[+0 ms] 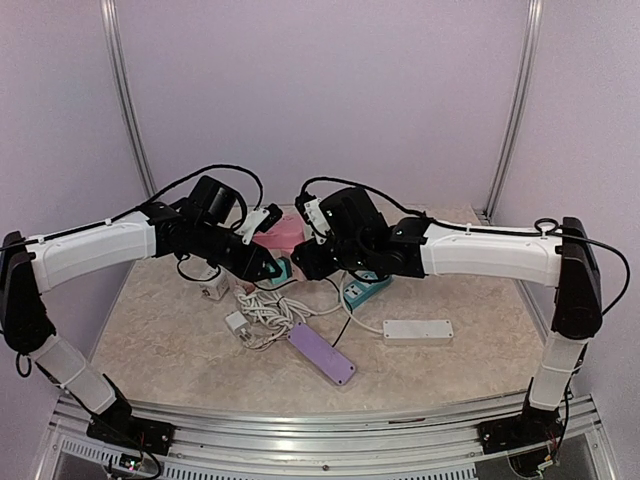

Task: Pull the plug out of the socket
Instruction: Remove the plug from the socket.

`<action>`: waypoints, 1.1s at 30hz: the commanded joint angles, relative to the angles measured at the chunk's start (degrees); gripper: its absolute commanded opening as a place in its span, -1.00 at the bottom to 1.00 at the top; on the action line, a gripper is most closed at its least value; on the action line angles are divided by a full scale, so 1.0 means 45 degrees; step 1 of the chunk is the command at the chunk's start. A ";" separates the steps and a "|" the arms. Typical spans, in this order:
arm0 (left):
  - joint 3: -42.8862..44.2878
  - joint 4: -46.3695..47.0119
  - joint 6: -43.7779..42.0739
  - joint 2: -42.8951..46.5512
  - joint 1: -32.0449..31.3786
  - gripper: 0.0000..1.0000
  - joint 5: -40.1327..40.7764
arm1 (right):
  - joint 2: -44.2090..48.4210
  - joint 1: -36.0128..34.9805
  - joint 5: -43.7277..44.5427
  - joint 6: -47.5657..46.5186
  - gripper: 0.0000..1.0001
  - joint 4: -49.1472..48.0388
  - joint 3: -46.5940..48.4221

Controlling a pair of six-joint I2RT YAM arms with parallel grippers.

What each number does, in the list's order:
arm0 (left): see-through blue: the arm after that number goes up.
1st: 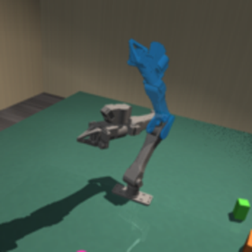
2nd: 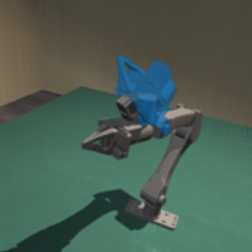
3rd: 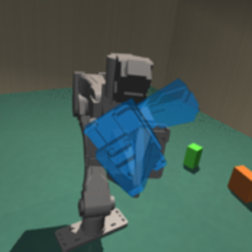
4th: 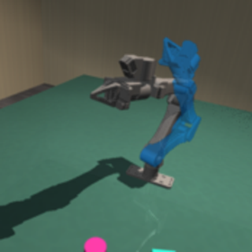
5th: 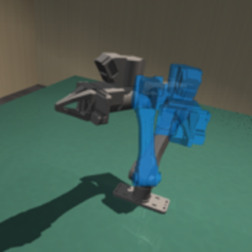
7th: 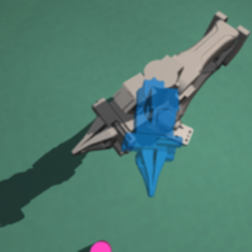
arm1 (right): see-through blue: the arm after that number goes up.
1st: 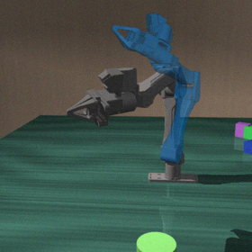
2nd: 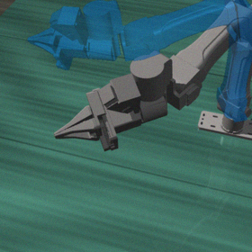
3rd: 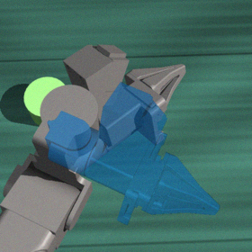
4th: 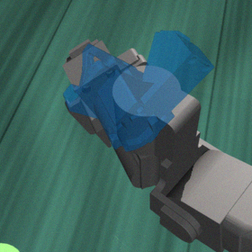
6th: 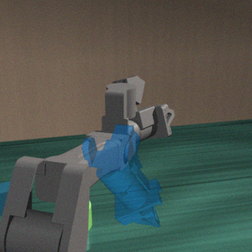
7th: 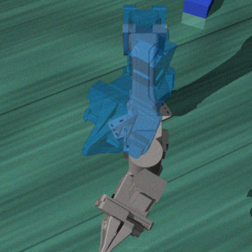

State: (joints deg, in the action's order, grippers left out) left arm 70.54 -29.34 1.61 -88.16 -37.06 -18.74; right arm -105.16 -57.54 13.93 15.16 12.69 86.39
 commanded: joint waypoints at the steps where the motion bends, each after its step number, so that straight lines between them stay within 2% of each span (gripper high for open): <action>1: 0.0361 -0.0060 -0.0110 0.0024 -0.0027 -1.00 0.0196 | 0.0871 0.0065 0.0185 0.0097 -1.00 -0.1554 0.0102; 13: 0.0367 0.0071 0.0341 -0.0291 -0.0022 -1.00 0.0256 | -0.0398 -0.0531 0.3520 -0.0124 -1.00 0.0260 0.1764; 21: 0.0373 0.0055 0.0334 -0.0292 -0.0008 -1.00 0.0168 | -0.0410 -0.0554 0.3805 -0.0046 -1.00 0.0422 0.1867; 25: 0.0378 0.0035 0.0255 -0.0216 0.0169 -1.00 -0.0079 | -0.0099 -0.0521 0.3073 -0.0200 -1.00 -0.0075 0.1441; 33: 0.0511 -0.0204 -0.0299 0.0079 0.0469 -1.00 -0.1323 | 0.1198 0.0103 -0.0401 -0.0403 -1.00 -0.1958 -0.0343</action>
State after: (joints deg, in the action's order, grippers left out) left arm 70.98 -29.43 1.83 -88.97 -35.92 -20.62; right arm -105.67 -58.76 18.48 14.92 12.91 86.80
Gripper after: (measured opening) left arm 0.272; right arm 0.594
